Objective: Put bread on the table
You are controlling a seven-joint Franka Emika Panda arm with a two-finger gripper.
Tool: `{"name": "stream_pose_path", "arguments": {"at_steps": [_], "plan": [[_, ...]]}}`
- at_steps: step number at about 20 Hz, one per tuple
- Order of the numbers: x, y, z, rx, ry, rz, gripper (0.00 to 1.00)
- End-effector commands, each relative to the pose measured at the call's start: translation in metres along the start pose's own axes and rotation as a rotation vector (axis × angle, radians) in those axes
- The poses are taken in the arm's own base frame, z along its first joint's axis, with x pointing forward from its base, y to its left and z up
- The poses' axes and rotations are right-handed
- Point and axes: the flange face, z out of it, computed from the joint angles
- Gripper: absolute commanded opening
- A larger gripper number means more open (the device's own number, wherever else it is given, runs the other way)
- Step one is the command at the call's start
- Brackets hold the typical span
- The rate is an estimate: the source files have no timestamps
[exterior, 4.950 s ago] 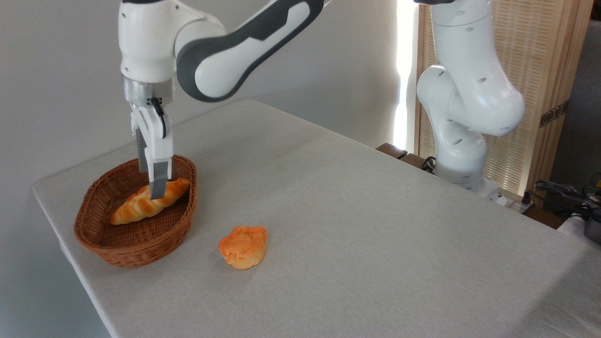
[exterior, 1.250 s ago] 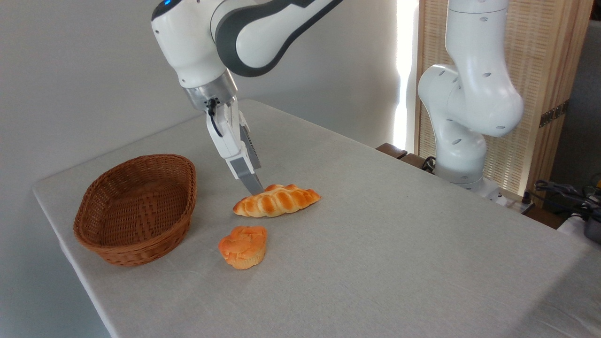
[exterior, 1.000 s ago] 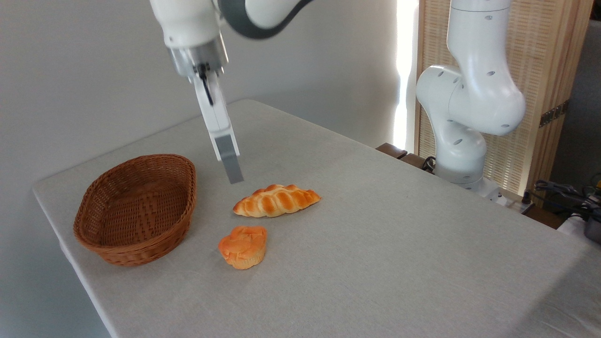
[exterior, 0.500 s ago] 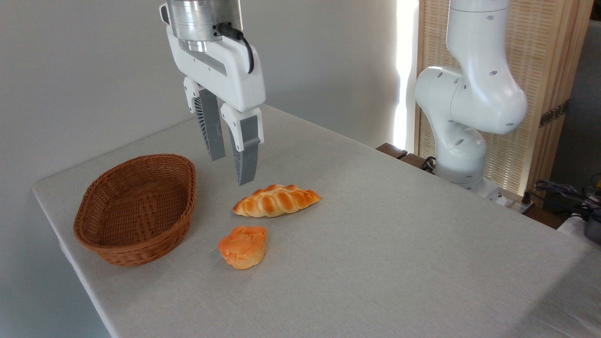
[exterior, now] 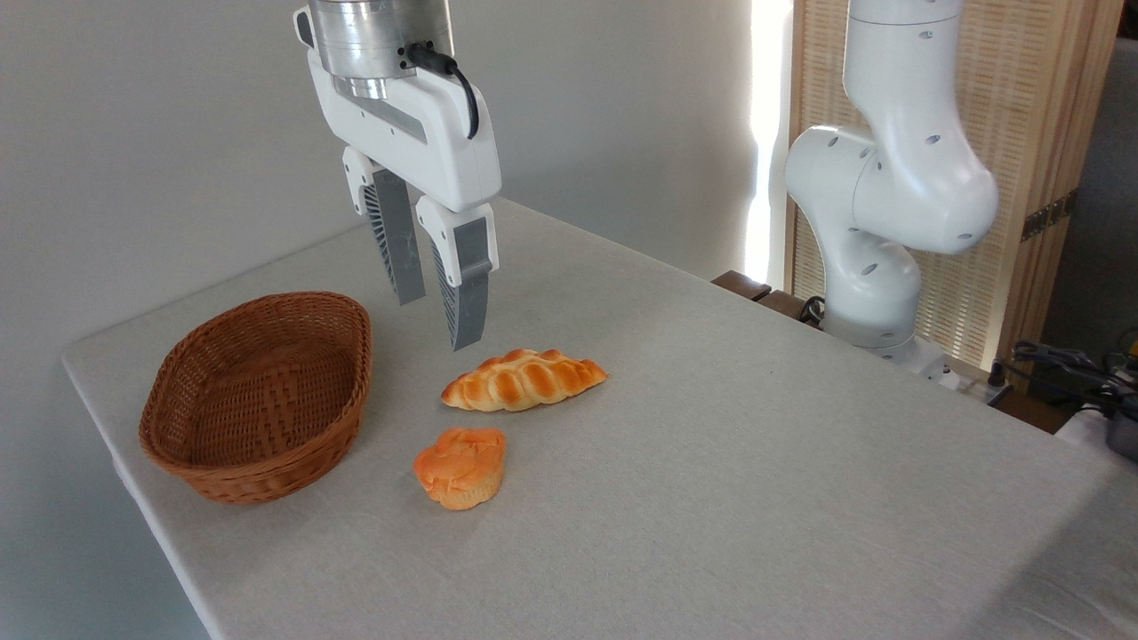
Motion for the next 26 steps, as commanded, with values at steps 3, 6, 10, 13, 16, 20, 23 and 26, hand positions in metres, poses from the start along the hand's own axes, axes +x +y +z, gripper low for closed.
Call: {"name": "stream_pose_path", "arguments": {"at_steps": [3, 6, 10, 13, 16, 20, 23, 26], "plan": [[-0.0004, -0.0007, -0.0029, -0.009, -0.032, -0.073, 1.00], [-0.0004, -0.0007, -0.0029, -0.009, -0.031, -0.071, 1.00], [-0.0014, -0.0020, -0.0032, -0.008, -0.030, -0.068, 1.00], [-0.0020, -0.0031, -0.0023, -0.001, -0.039, -0.064, 1.00], [-0.0016, -0.0029, -0.0030, 0.051, -0.085, -0.048, 1.00], [-0.0012, -0.0036, -0.0013, 0.045, -0.083, -0.055, 1.00], [-0.0033, -0.0057, -0.0014, 0.041, -0.080, -0.053, 1.00], [-0.0031, -0.0055, -0.0014, 0.039, -0.078, -0.055, 1.00]]}}
